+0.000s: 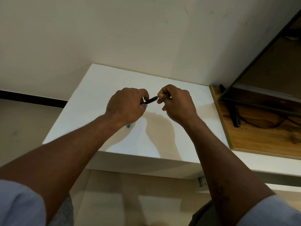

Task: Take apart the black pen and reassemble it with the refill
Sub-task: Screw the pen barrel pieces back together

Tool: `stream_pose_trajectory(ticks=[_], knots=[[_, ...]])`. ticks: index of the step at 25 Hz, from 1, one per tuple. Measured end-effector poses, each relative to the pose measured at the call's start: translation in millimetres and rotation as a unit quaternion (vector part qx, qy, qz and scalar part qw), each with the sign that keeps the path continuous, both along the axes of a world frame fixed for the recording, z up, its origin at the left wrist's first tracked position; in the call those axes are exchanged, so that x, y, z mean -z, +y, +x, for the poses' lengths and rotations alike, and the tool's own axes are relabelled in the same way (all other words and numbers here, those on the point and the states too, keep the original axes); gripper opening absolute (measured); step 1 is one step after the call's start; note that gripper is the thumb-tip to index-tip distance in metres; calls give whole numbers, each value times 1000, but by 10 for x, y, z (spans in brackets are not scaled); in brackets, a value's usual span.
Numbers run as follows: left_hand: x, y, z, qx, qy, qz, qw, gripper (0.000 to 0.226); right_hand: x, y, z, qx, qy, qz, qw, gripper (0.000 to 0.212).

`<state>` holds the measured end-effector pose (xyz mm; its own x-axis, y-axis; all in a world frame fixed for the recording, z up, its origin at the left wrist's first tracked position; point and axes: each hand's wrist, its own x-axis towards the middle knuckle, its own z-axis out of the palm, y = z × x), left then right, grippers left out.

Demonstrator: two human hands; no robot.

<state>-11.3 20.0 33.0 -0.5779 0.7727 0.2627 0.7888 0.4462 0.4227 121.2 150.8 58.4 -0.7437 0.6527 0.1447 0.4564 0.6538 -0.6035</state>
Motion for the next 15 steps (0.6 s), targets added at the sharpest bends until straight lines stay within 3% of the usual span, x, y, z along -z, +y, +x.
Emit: stream_pose_trajectory(ticks=[15], knots=[[19, 6, -2, 7, 8, -1, 1000, 21, 14, 17, -9, 3, -11, -1, 1000, 15]])
